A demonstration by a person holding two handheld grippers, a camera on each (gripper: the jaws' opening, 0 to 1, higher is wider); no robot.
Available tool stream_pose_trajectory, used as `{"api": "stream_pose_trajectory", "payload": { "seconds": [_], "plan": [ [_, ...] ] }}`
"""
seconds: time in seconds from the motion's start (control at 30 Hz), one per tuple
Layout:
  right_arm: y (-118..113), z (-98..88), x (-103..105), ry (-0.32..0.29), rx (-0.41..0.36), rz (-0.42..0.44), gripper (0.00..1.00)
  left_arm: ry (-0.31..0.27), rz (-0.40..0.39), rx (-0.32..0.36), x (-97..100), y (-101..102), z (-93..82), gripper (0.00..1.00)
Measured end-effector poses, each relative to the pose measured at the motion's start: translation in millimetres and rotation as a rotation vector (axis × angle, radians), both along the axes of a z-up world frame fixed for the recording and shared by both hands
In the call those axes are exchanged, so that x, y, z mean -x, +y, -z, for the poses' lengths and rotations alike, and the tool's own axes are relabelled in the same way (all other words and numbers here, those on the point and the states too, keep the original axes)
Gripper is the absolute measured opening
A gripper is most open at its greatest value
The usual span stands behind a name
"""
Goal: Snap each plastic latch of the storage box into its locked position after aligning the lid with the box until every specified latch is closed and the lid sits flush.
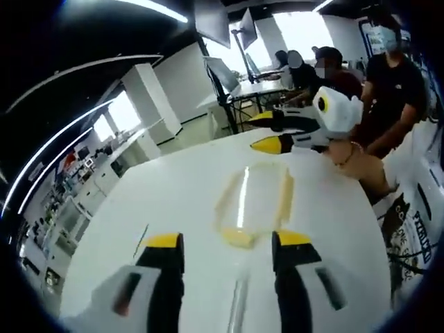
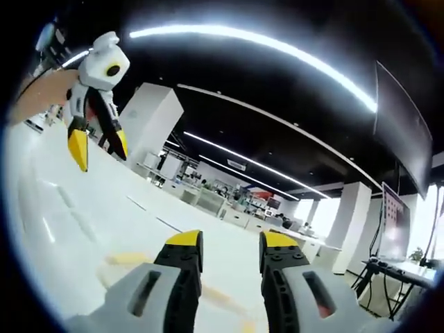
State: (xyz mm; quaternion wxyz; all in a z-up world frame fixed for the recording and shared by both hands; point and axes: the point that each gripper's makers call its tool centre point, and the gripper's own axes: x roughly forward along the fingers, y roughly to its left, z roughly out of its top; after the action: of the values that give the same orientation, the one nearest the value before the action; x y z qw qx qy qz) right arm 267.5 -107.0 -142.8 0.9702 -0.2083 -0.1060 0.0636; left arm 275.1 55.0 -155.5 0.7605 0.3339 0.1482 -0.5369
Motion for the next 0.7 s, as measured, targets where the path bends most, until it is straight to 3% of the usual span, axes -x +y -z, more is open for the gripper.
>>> {"api": "stream_pose_trajectory", "payload": {
  "seconds": [0.37,0.7],
  "plan": [
    [-10.3,0.5,-3.1,0.013,-0.031,0.036,0.32,0.058,0.036,-0.125,-21.3,-30.4,25.3,0.53],
    [-19.1,-0.4,-3.9,0.016,-0.084,0.070,0.32,0.096,0.060,-0.232,-32.3,-37.6,52.1,0.57]
  ]
}}
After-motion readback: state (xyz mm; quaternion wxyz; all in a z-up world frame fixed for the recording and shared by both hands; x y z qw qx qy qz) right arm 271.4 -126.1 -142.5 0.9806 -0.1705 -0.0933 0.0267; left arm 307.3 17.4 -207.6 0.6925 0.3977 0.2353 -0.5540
